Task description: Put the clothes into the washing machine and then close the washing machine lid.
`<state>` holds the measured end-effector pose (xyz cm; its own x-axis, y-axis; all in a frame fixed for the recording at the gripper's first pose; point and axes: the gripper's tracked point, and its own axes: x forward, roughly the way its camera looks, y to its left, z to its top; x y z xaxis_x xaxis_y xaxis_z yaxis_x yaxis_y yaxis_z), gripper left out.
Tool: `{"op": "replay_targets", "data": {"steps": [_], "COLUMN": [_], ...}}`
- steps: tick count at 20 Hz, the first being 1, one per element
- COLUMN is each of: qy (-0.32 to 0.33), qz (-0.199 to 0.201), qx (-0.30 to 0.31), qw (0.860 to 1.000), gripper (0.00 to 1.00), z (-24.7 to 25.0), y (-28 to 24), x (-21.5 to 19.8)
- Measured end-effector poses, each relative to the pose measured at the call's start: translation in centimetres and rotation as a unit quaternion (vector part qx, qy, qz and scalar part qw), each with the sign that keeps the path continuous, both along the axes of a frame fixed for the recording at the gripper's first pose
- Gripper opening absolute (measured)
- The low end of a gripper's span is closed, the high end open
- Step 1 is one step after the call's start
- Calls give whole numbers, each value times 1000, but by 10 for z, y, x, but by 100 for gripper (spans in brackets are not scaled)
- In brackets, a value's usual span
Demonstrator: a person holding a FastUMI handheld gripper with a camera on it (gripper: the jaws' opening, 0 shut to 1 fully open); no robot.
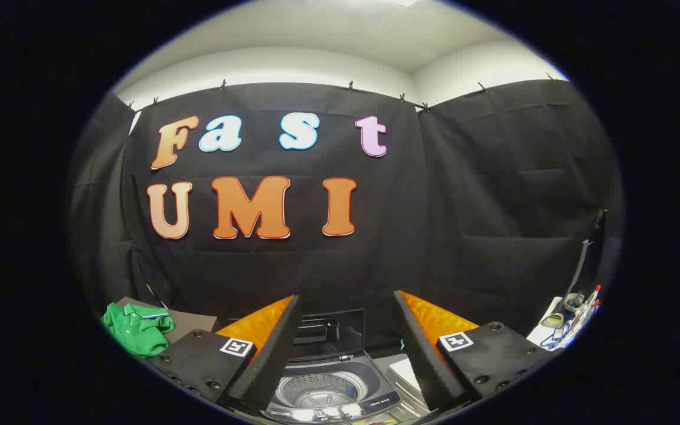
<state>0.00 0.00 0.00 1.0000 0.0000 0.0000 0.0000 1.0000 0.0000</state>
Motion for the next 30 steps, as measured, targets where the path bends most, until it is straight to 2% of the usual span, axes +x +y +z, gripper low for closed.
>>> {"op": "replay_targets", "data": {"steps": [4,18,30], "qy": [4,16,45], "qz": [11,13,62], "qx": [14,39,32], "qw": [1000,999,997], "gripper": [98,98,98], "z": [-1,2,-15], "y": [6,5,60], "x": [2,6,14]}}
